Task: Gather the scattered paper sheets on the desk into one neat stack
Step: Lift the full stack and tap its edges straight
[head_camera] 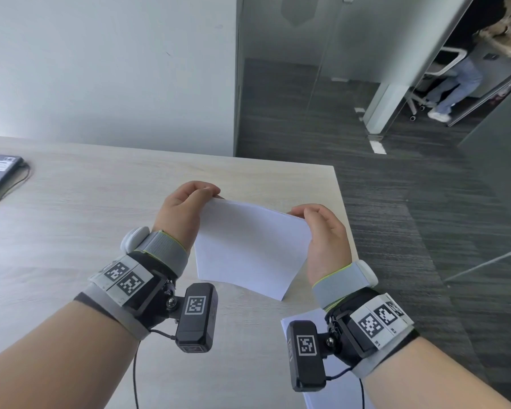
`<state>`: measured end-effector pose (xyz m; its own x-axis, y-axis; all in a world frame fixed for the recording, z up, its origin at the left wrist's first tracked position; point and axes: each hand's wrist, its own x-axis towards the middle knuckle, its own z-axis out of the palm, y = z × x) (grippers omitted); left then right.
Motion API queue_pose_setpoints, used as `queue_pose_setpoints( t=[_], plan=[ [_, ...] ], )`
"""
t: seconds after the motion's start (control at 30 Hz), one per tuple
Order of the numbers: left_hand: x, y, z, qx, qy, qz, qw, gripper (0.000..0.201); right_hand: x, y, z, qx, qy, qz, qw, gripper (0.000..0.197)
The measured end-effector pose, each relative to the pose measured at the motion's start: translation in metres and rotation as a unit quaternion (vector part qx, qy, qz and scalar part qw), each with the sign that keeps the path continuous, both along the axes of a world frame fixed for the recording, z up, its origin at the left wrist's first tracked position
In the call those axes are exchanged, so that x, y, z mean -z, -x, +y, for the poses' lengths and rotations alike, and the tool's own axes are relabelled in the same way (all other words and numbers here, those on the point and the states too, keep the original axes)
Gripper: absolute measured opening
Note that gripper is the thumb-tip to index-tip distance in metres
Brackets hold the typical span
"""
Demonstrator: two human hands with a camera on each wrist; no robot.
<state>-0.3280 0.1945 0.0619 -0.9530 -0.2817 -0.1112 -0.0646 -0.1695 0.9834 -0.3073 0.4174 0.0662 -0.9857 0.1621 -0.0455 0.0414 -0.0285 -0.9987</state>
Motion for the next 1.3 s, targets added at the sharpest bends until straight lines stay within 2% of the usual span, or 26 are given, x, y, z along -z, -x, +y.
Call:
queue_pose_setpoints(
  t=[0.07, 0.17, 0.23, 0.3, 0.33, 0.53, 0.67, 0.83, 0.93, 1.07, 1.17, 1.27, 1.3],
  plan=[
    [0.008, 0.0, -0.006, 0.008, 0.032, 0.006, 0.999, 0.022, 0.006, 0.0, 0.001, -0.005, 0.002, 0.008, 1.0, 0.036],
    [0.024, -0.006, -0.016, 0.067, 0.098, -0.013, 0.993, 0.05, 0.022, -0.001, 0.007, -0.041, -0.04, 0.008, 0.998, 0.056],
    [0.035, -0.012, -0.02, 0.1, 0.125, -0.059, 0.985, 0.061, 0.033, -0.004, 0.011, -0.071, -0.049, -0.026, 0.996, 0.047],
    [0.046, -0.017, -0.021, 0.12, 0.138, -0.101, 0.978, 0.053, 0.043, -0.006, 0.011, -0.105, -0.072, -0.077, 0.989, 0.018],
    [0.051, -0.019, -0.022, 0.124, 0.131, -0.117, 0.977, 0.05, 0.049, -0.006, 0.012, -0.119, -0.093, -0.102, 0.983, 0.014],
    [0.075, -0.03, -0.028, 0.124, 0.119, -0.149, 0.974, 0.036, 0.075, -0.007, 0.016, -0.147, -0.171, -0.164, 0.96, 0.013],
    [0.089, -0.04, -0.024, 0.105, 0.141, -0.165, 0.971, 0.015, 0.083, -0.009, 0.019, -0.171, -0.24, -0.201, 0.934, 0.008],
    [0.068, -0.036, 0.004, 0.138, 0.089, -0.121, 0.979, 0.027, 0.074, -0.009, 0.047, -0.067, -0.168, -0.154, 0.971, 0.015],
    [0.064, -0.031, 0.03, 0.185, 0.076, -0.154, 0.968, 0.04, 0.072, -0.016, 0.077, -0.034, -0.153, -0.156, 0.975, 0.022],
    [0.09, -0.042, 0.076, 0.261, 0.11, -0.255, 0.925, 0.017, 0.093, -0.047, 0.126, -0.013, -0.198, -0.237, 0.951, 0.026],
    [0.118, -0.066, 0.11, 0.356, 0.153, -0.325, 0.863, 0.018, 0.115, -0.082, 0.165, -0.015, -0.251, -0.305, 0.919, 0.022],
    [0.138, -0.093, 0.145, 0.462, 0.186, -0.375, 0.782, 0.022, 0.139, -0.119, 0.202, -0.014, -0.291, -0.365, 0.884, 0.017],
    [0.141, -0.1, 0.152, 0.479, 0.19, -0.391, 0.763, 0.023, 0.146, -0.127, 0.208, -0.02, -0.305, -0.378, 0.874, 0.016]
  ],
)
